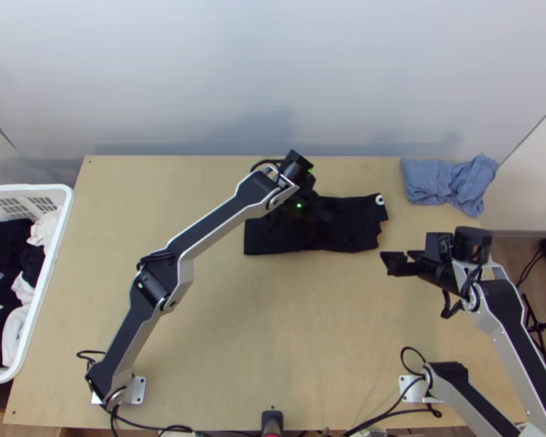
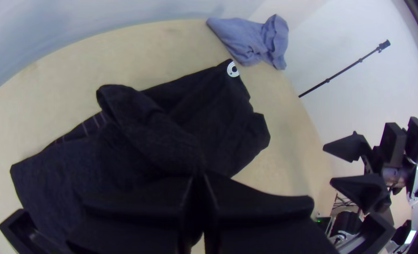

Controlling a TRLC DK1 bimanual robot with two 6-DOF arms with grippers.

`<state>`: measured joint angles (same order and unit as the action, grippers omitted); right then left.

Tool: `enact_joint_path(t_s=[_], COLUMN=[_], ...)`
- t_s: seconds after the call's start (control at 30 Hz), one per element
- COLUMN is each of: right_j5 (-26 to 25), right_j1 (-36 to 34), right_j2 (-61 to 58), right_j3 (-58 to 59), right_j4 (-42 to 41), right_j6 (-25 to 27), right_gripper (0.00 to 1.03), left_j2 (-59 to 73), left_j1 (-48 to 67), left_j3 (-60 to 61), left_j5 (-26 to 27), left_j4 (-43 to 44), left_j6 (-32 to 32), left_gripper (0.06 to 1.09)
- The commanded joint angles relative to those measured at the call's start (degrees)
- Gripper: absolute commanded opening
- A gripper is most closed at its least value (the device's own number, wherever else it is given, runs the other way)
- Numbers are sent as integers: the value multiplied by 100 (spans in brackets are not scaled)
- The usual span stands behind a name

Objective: Fold the t-shirt

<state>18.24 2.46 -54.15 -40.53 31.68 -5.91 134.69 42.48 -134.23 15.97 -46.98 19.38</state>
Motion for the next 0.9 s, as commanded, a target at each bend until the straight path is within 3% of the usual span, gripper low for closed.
enact_joint_path(t_s=[0.0,0.53,0.57,0.6,0.63,0.7,0.87], right_j5=[4,4,4,4,4,4,4], right_j1=[106,88,88,88,88,88,79], right_j2=[221,493,493,493,493,493,440], right_j3=[467,898,907,916,951,1039,1206], right_j4=[-259,-356,-356,-356,-356,-435,-531], right_j6=[-191,-182,-173,-173,-173,-147,-77], right_gripper=[99,99,99,99,99,99,99], left_j2=[321,725,743,760,778,787,681], left_j1=[243,577,586,586,551,498,542], left_j3=[-129,-305,-305,-305,-305,-305,-296], left_j5=[-41,-428,-472,-480,-489,-410,-445], left_j4=[822,2387,2562,2694,2852,3090,3433], left_j6=[119,594,682,866,1279,1815,2360], left_gripper=[14,18,34,66,106,104,104])
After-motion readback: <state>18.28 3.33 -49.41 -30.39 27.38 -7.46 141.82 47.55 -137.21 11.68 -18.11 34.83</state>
